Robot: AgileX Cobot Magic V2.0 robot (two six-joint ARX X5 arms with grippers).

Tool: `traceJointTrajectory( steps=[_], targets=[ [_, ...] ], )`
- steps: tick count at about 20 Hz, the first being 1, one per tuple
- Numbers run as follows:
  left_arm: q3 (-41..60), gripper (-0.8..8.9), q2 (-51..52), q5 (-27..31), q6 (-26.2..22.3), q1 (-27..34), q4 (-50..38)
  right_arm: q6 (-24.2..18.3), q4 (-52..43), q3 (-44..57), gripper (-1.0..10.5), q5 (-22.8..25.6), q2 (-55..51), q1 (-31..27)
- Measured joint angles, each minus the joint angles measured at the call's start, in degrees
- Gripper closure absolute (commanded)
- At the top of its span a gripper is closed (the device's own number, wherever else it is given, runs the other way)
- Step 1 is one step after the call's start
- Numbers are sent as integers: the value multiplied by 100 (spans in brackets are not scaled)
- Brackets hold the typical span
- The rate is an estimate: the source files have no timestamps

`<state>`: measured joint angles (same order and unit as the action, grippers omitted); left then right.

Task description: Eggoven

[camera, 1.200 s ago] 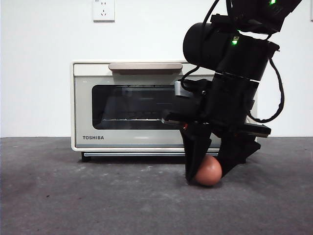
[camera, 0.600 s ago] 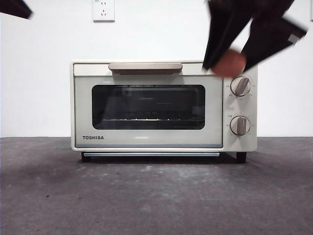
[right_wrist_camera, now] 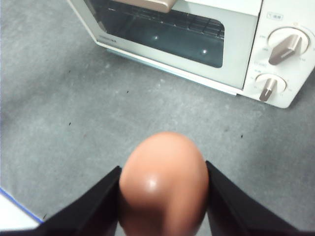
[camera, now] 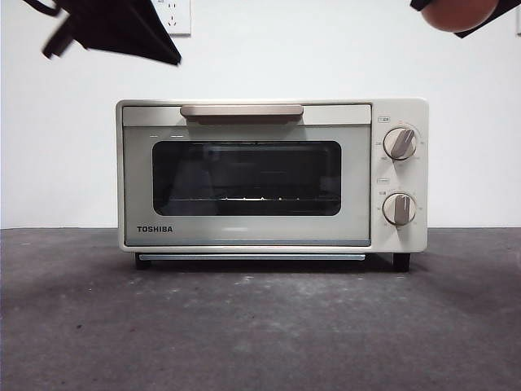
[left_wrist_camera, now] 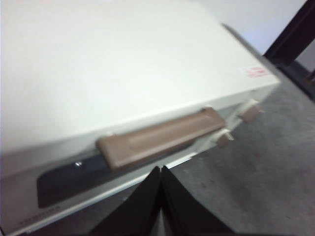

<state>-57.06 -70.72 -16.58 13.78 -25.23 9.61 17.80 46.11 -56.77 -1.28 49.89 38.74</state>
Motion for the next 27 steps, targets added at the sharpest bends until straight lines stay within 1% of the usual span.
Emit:
traceJointTrajectory(
  steps=[7, 10, 15, 17, 21, 27],
  targets=[
    [-778, 806, -1189, 166, -275, -136, -52, 0, 96, 0, 944, 4, -118, 0],
    [-813, 806, -1399, 175, -339, -177, -179, 0, 118, 0, 944, 42, -118, 0],
    [-872, 806, -1473, 216, -426, -232, -175, 0, 120, 0, 944, 114, -118, 0],
    [-931, 806, -1473, 225, -490, -350, 26, 0, 118, 0, 944, 116, -118, 0],
    [-981, 806, -1440, 173, -726, -826, 522, -107, 118, 0, 944, 116, -118, 0],
    [-916, 806, -1488, 175, -745, -1530, 1659, -151, 118, 0, 944, 118, -118, 0]
  ],
)
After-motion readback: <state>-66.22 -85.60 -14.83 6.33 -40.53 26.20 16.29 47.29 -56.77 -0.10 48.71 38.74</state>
